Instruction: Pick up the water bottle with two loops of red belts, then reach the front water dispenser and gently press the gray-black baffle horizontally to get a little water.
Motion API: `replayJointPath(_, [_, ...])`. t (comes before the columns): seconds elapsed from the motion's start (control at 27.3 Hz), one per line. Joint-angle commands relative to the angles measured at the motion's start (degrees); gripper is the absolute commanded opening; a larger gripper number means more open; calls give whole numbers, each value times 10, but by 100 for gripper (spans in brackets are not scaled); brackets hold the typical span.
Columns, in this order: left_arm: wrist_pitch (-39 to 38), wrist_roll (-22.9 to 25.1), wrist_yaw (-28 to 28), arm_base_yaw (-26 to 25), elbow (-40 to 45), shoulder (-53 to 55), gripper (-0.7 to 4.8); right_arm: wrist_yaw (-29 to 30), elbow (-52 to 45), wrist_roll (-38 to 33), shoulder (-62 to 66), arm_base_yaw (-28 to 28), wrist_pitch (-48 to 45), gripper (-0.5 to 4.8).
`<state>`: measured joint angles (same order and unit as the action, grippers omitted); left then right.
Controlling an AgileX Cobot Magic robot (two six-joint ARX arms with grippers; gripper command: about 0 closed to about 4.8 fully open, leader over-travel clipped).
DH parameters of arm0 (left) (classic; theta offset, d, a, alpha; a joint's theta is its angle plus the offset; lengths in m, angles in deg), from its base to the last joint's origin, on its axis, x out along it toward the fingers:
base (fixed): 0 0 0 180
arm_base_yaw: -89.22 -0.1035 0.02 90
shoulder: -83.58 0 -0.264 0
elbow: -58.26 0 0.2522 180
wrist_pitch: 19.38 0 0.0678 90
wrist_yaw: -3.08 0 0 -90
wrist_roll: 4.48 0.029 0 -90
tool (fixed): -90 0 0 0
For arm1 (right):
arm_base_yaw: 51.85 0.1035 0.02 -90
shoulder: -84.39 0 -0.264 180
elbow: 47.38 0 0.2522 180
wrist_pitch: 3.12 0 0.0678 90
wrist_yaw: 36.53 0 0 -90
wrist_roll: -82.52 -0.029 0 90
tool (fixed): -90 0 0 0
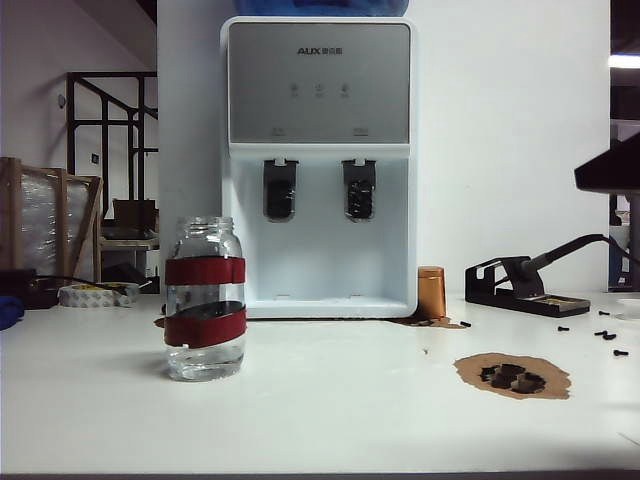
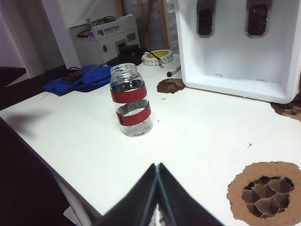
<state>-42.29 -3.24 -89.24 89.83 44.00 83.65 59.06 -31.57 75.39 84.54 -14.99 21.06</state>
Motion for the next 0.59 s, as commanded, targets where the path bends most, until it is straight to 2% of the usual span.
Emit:
replayJointPath(0.04, [3, -2, 1, 0, 2, -1, -4, -2, 1, -2, 0, -1, -20, -1])
replayJointPath(0.59, [2, -2, 0, 0, 2, -1, -4, 0, 2, -2, 0, -1, -29, -1])
